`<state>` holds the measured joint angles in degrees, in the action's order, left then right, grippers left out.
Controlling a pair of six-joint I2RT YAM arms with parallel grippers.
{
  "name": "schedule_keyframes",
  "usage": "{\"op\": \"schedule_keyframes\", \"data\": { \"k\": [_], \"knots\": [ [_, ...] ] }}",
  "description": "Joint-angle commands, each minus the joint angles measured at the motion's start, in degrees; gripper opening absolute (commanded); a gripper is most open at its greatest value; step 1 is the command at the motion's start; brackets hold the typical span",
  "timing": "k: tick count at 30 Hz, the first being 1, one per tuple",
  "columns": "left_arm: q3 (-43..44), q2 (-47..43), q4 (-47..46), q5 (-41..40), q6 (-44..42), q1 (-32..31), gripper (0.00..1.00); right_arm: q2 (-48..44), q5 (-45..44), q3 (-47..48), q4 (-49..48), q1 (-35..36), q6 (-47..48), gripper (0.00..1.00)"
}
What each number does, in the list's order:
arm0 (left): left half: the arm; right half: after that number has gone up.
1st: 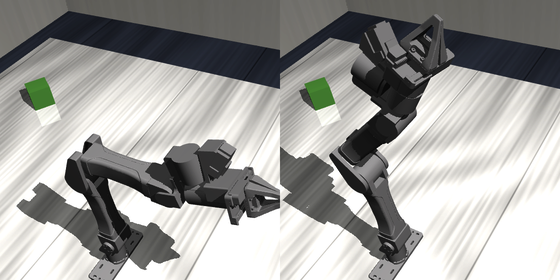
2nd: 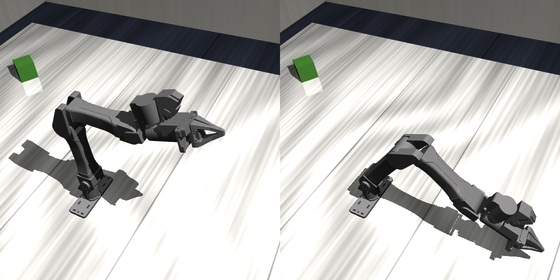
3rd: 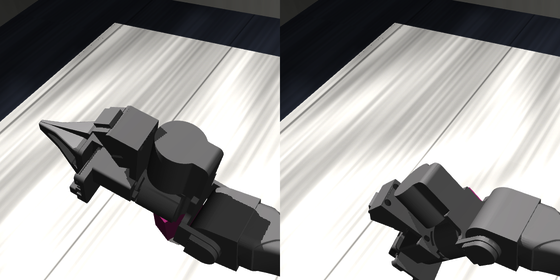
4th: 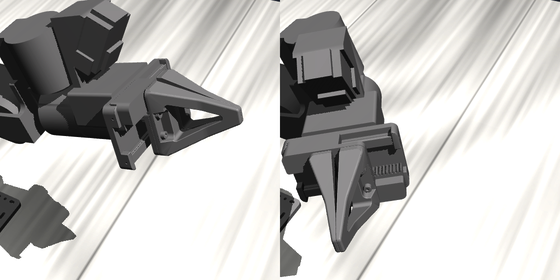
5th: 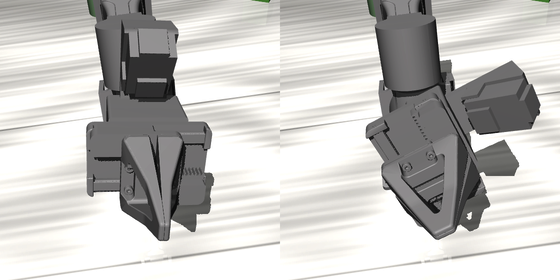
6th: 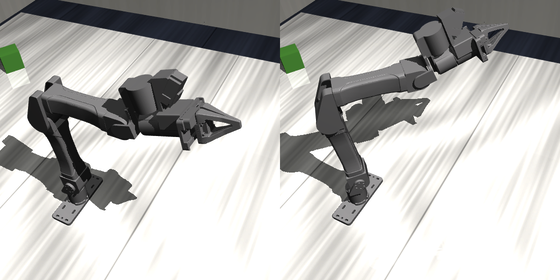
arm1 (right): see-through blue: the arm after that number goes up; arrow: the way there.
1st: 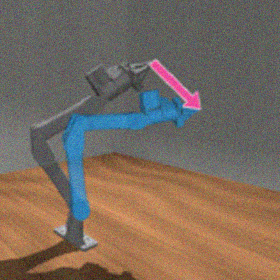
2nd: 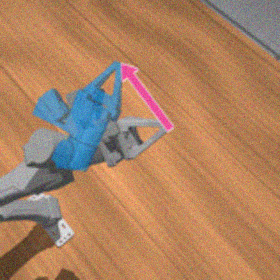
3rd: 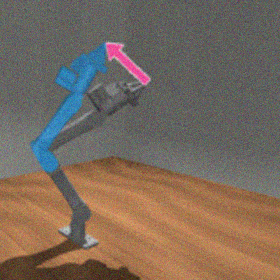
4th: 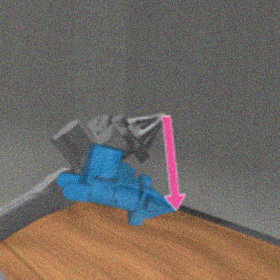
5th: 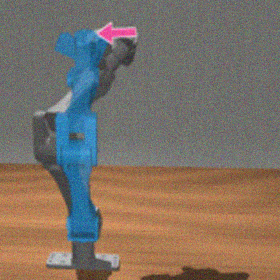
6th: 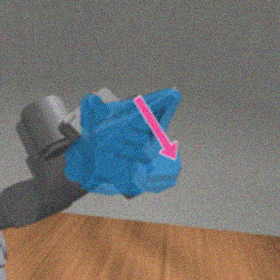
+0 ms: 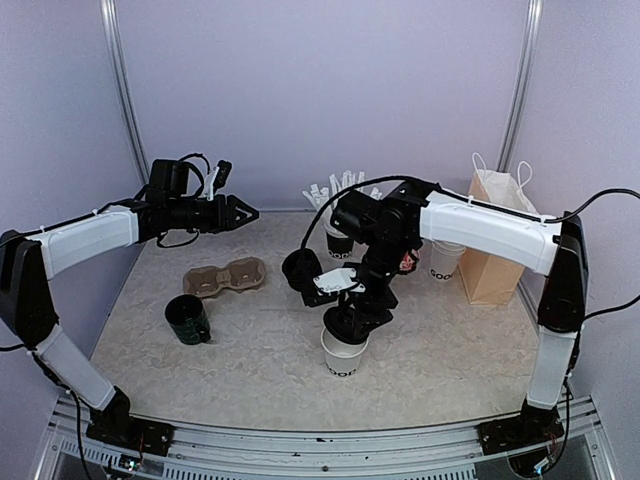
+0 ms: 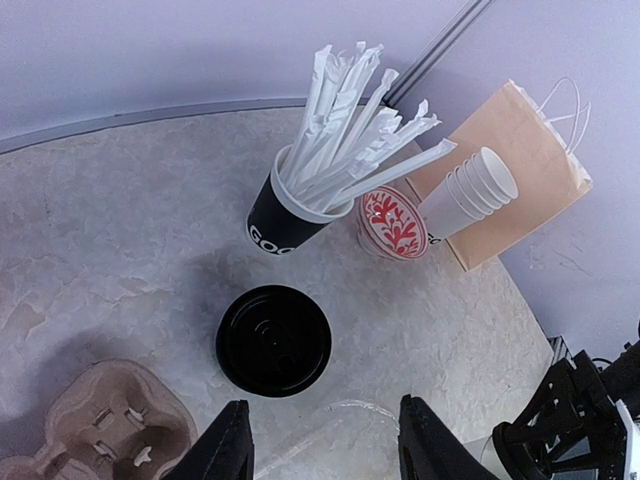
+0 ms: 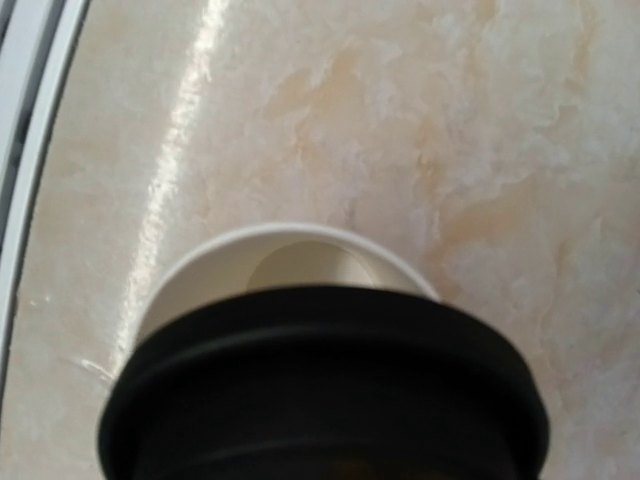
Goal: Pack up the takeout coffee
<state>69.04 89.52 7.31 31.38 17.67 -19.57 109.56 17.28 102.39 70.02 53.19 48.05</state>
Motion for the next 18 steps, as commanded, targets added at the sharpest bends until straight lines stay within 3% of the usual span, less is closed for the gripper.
{"op": "schedule_keyframes", "data": {
  "k": [1, 18],
  "knots": [
    [-0.4, -1.2, -0.9, 1.2, -0.7, 0.1, 0.49, 0.9, -1.3, -0.9, 0.1, 0.8, -0.7, 0.64],
    [0.1, -0.5, 0.2, 1.5, -0.7, 0.2, 0.5, 2.4, -4.1, -1.5, 0.0, 3.7, -2.7, 0.66]
  ]
}}
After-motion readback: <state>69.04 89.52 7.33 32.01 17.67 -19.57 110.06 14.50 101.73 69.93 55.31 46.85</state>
